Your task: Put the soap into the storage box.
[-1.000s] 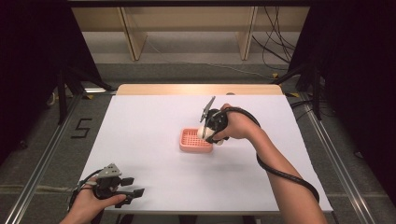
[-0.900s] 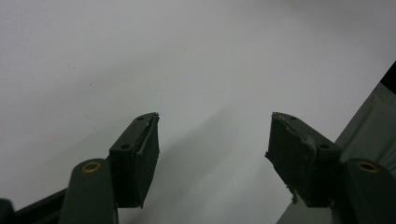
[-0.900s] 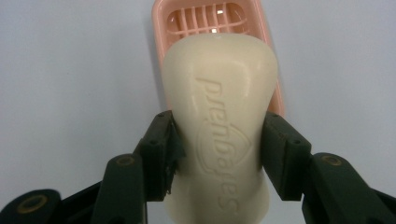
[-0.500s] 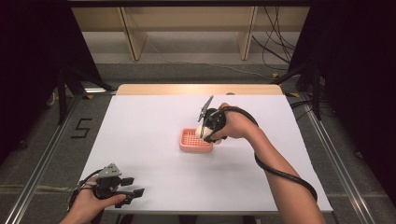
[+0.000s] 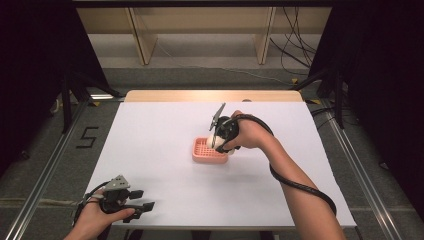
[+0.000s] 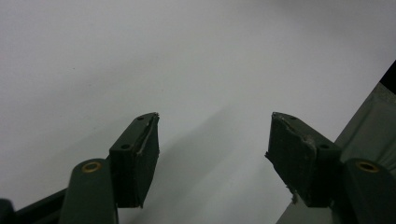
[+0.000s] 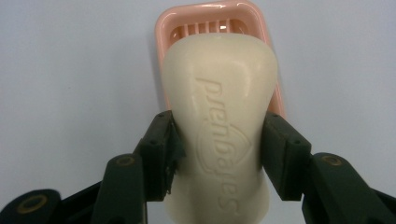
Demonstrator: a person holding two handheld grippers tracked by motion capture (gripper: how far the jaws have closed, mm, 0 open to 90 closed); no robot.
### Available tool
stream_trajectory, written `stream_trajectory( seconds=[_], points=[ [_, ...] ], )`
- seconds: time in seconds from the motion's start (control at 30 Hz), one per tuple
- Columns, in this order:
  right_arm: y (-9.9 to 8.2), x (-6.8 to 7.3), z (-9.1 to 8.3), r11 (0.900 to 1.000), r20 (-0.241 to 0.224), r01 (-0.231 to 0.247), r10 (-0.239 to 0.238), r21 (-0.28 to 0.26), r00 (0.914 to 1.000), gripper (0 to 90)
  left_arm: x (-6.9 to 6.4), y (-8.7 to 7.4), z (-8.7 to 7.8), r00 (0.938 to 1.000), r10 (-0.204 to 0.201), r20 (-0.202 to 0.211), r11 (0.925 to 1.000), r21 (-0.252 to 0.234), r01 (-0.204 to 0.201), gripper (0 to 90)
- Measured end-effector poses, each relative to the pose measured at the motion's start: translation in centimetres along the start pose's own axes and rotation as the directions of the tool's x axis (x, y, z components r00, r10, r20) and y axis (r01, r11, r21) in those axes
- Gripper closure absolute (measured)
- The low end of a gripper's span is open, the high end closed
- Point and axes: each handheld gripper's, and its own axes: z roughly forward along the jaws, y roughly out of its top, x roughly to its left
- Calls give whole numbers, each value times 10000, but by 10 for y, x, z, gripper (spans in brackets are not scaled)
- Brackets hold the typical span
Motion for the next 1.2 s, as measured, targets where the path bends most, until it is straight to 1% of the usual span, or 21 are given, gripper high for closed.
stream_trajectory(
  seconds=[0.07,0.1,0.17,0.27,0.33,0.37,0.4,0.43,0.5,0.57,0.63,0.67,0.77,0.8,0.9,0.93,1.0,1.03,1.07,1.13,1.2],
  points=[
    [1,0,1,10000,-25,63,-63,-14,10000,505,0,0,0,10000,-4,2,10000,-3,4,333],
    [1,1,1,9999,-27,-114,114,28,9999,505,0,0,0,10000,-2,-1,10000,-5,2,334],
    [2,-1,2,9999,-7,125,-125,-18,9999,505,0,0,0,10000,-6,3,10000,-4,6,333],
    [3,0,2,10000,-16,20,-20,-16,10000,505,0,0,0,10000,0,4,10000,-7,0,334],
    [3,0,2,10000,-24,64,-64,-7,10000,505,0,0,0,10000,18,5,10000,-5,-18,333],
    [4,-1,3,9997,-36,257,-257,-54,9997,505,0,0,0,10000,10,11,10000,-4,-10,334],
    [4,0,3,10000,5,65,-65,-18,10000,505,0,0,0,10000,7,7,10000,-7,-7,333],
    [5,0,4,10000,-17,44,-44,-3,10000,505,0,0,0,10000,3,4,10000,-11,-3,333],
    [5,0,4,9999,19,107,-107,-23,9999,505,0,0,0,10000,2,4,10000,-15,-2,334],
    [6,-1,5,9998,-91,183,-183,-62,9998,505,0,0,0,10000,8,13,10000,-15,-8,333],
    [7,0,5,10000,-29,75,-75,-30,10000,505,0,0,0,10000,12,12,10000,-17,-12,333],
    [8,-1,6,9998,-28,175,-175,-81,9998,504,0,0,0,10000,9,12,10000,-20,-9,334],
    [9,0,7,9999,-17,110,-110,-57,9999,505,0,0,0,10000,0,15,10000,-20,0,334],
    [10,-1,8,9997,-38,207,-208,-93,9998,504,0,0,0,10000,10,17,10000,-15,-10,334],
    [11,-1,9,9999,-41,116,-116,-42,9999,504,0,0,0,10000,4,24,10000,-22,-4,334],
    [12,-1,10,9997,-45,236,-236,-81,9997,505,0,0,0,10000,3,25,10000,-27,-3,334],
    [13,-1,11,9999,-59,160,-161,-54,9999,505,0,0,0,10000,5,28,10000,-16,-5,334],
    [13,0,10,9999,-64,-106,106,34,9999,505,0,0,0,10000,3,27,10000,-15,-3,333],
    [13,-1,11,10000,-107,76,-76,-5,9999,505,0,0,0,10000,4,35,10000,-12,-4,334],
    [14,0,12,9999,-39,-128,128,72,9999,505,0,0,0,10000,0,37,10000,-13,0,333],
    [15,-2,14,9997,-104,202,-203,-100,9997,504,0,0,0,10000,4,39,10000,-15,-4,333]
  ],
)
